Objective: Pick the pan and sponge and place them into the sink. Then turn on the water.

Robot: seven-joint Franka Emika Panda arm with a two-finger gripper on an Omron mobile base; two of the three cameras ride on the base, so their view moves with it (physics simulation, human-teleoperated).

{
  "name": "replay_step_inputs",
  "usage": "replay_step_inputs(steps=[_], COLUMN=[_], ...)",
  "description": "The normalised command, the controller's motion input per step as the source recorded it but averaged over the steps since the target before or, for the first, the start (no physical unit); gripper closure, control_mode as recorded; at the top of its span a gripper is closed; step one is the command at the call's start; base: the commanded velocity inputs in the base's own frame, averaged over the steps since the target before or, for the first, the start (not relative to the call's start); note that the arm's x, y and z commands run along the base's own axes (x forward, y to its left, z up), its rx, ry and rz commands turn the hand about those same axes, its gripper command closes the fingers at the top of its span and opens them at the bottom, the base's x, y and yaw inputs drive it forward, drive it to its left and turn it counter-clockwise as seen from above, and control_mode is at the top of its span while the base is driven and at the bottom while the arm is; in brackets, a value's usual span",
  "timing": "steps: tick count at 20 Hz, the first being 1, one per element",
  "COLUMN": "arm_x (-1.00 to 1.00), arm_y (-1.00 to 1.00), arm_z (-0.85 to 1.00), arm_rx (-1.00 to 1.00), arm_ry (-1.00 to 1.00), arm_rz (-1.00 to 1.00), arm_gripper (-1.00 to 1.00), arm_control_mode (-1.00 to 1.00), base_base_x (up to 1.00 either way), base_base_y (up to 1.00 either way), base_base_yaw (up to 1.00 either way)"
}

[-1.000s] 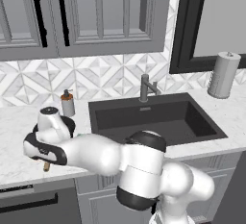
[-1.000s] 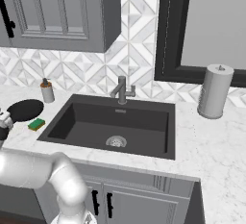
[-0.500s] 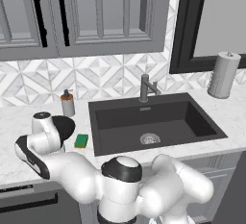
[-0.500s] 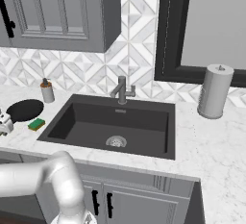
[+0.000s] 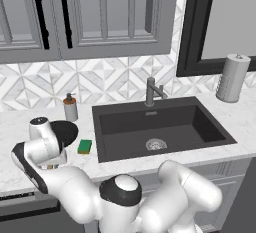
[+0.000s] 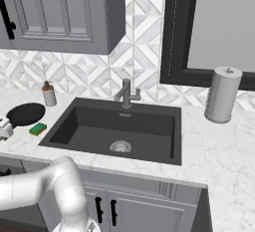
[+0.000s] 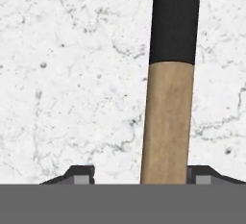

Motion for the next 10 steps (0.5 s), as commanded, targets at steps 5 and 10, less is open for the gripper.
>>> replay_step_inputs(steps=[5, 10], arm_x=[0.0, 0.01], arm_y=[0.0, 0.0], arm_z=[-0.43, -0.12], arm_rx=[0.0, 0.0], arm_ry=[-0.06, -0.01], arm_rz=[0.0, 0.0], arm_gripper=[1.0, 1.0], arm_control_mode=[-1.0, -1.0], base_base_x=[0.0, 0.0], base_base_y=[0.0, 0.0], base_base_yaw=[0.0, 0.0])
